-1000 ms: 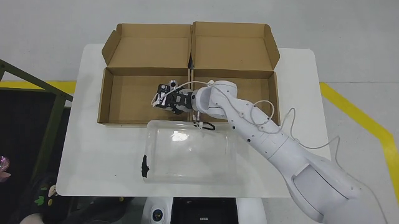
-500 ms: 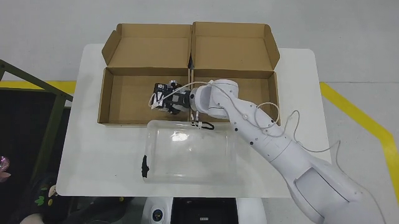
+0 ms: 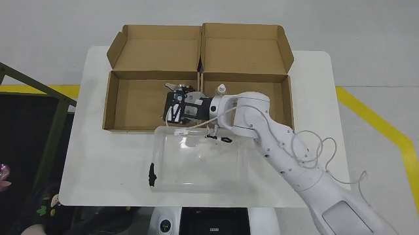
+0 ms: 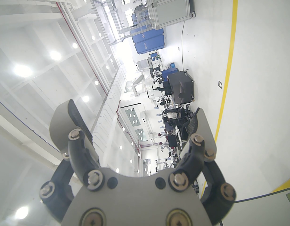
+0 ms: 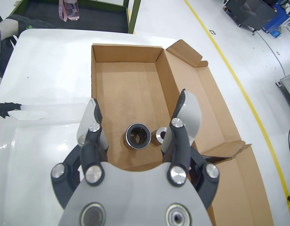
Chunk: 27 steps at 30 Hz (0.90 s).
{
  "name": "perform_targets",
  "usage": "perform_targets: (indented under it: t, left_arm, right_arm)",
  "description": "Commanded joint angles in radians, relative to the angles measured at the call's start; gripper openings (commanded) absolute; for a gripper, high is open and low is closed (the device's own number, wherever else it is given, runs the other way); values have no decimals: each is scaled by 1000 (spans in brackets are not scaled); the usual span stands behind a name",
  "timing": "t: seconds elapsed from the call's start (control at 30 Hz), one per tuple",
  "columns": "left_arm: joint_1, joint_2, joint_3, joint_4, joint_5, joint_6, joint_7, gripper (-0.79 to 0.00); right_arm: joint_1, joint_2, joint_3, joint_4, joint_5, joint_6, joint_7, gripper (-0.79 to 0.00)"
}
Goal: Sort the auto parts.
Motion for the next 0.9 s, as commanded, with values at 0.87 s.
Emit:
perform_targets:
  t: [0.87]
  left_arm:
    - [0, 0, 0, 0, 0, 0, 0, 0]
  right_arm:
    - [-595, 141, 604, -273, -210, 49, -581, 0]
